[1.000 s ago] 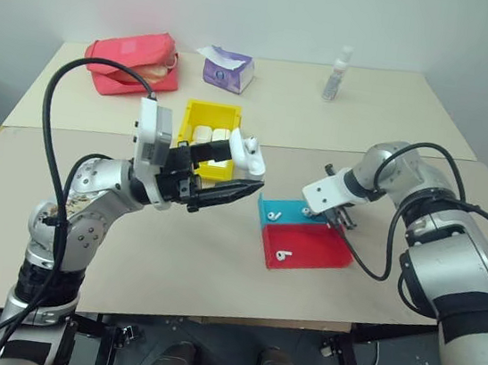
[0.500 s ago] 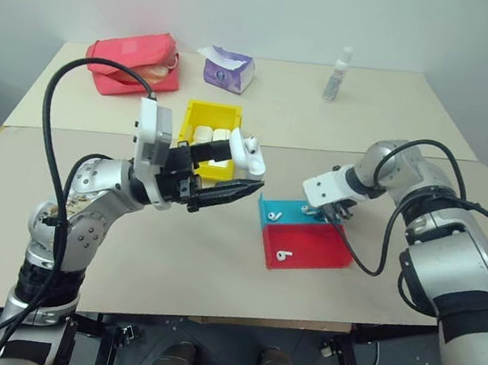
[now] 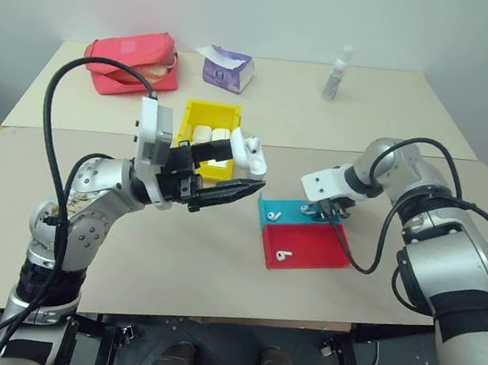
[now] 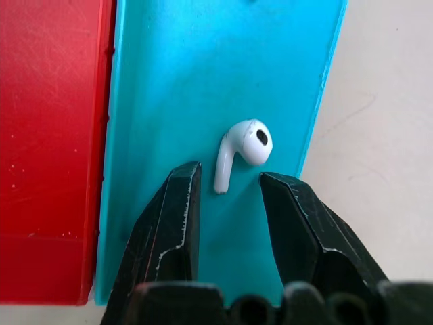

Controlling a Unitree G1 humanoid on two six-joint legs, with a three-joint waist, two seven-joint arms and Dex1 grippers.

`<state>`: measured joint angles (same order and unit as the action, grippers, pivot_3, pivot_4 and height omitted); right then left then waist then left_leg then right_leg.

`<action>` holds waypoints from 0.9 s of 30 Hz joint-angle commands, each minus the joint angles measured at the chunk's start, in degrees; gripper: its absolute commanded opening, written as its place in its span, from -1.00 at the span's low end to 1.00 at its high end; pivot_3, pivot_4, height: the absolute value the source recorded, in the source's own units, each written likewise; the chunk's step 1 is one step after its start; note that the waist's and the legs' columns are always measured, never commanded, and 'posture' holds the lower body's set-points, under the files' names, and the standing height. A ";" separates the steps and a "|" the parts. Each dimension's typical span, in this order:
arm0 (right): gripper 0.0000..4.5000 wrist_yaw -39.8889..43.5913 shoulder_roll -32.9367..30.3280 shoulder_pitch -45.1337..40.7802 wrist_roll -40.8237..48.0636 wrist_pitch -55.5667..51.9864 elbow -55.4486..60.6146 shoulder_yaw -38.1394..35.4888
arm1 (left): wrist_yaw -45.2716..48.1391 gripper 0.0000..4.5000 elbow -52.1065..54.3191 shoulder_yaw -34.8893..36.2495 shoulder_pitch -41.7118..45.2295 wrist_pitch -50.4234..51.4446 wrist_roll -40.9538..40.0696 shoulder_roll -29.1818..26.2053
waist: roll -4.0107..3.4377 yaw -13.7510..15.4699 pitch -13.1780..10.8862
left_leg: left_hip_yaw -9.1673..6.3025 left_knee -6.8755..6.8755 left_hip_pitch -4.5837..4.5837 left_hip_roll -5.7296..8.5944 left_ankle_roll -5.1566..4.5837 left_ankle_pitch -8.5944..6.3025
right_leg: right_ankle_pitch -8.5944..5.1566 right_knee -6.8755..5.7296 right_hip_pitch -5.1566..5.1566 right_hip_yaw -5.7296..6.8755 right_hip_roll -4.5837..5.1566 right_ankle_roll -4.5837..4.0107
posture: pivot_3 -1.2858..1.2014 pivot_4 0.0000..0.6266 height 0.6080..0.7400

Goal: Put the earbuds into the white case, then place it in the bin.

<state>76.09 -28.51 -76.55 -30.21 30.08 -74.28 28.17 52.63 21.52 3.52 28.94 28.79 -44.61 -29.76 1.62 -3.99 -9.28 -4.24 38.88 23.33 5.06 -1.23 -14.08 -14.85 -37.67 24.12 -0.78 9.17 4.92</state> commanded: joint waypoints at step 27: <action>-0.18 -1.47 1.63 -0.17 0.71 -1.03 0.91 -0.66 | -0.05 0.23 1.53 0.57 0.66 -0.22 -0.88 -0.36 | 0.00 -0.02 0.00 | 0.00 0.00 0.00 0.00 0.00 0.00 | 0.00 0.00 0.00 0.00 0.00 0.00 | 0.03 -0.52 1.00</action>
<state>74.69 -27.25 -76.84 -30.22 28.82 -74.16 28.17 52.46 21.58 3.52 28.93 28.87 -44.88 -29.79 1.62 -4.02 -9.28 -4.25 38.88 23.33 5.06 -1.22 -14.08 -14.85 -37.68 24.12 -0.78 9.16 4.92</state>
